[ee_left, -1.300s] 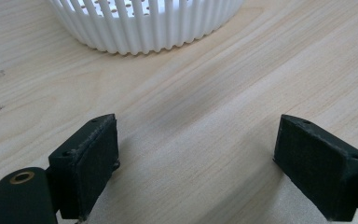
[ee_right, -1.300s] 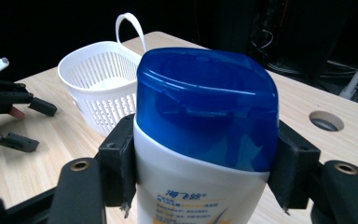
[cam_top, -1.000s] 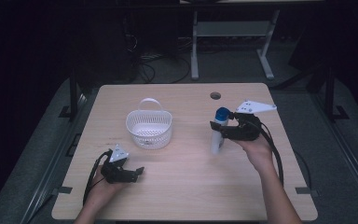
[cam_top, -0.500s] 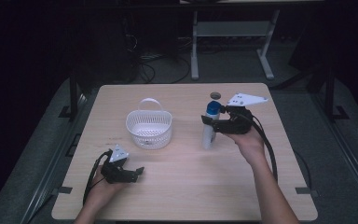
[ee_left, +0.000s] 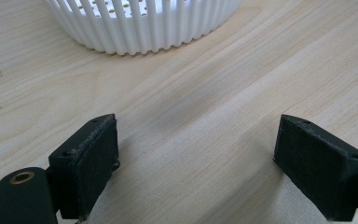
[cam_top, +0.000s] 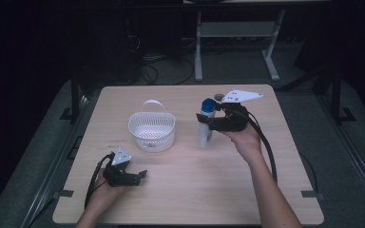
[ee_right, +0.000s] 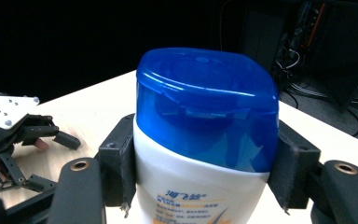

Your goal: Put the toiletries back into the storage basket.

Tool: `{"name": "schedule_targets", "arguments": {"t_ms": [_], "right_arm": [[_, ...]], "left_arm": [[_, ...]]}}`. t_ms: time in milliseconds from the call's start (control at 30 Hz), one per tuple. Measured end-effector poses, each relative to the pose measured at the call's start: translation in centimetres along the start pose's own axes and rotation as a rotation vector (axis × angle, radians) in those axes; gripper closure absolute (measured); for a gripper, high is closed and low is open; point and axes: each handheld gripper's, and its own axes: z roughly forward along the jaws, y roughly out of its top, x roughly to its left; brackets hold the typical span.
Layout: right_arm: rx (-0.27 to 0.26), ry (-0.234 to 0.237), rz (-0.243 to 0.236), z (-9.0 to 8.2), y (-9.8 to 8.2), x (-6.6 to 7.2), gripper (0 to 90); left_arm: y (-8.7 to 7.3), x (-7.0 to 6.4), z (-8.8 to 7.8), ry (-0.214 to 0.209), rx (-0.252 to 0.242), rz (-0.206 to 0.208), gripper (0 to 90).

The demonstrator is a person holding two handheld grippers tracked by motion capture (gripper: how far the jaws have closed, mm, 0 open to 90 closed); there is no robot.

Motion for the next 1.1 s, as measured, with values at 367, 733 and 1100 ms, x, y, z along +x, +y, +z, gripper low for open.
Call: {"name": "schedule_targets", "arguments": {"t_ms": [367, 733, 1100], "right_arm": [[-0.005, 0.023, -0.019, 1.7, 1.5, 0.7, 35.5], [-0.001, 0.043, -0.043, 3.0, 3.1, 1.2, 35.6], [-0.009, 0.062, -0.063, 4.7, 4.9, 1.8, 35.6]], "left_arm": [[0.0, -0.1, 0.0, -0.002, 0.001, 0.004, 13.4], [0.0, -0.2, 0.0, -0.006, 0.001, 0.006, 13.3], [0.0, -0.2, 0.0, -0.008, 0.001, 0.008, 13.3]]}}
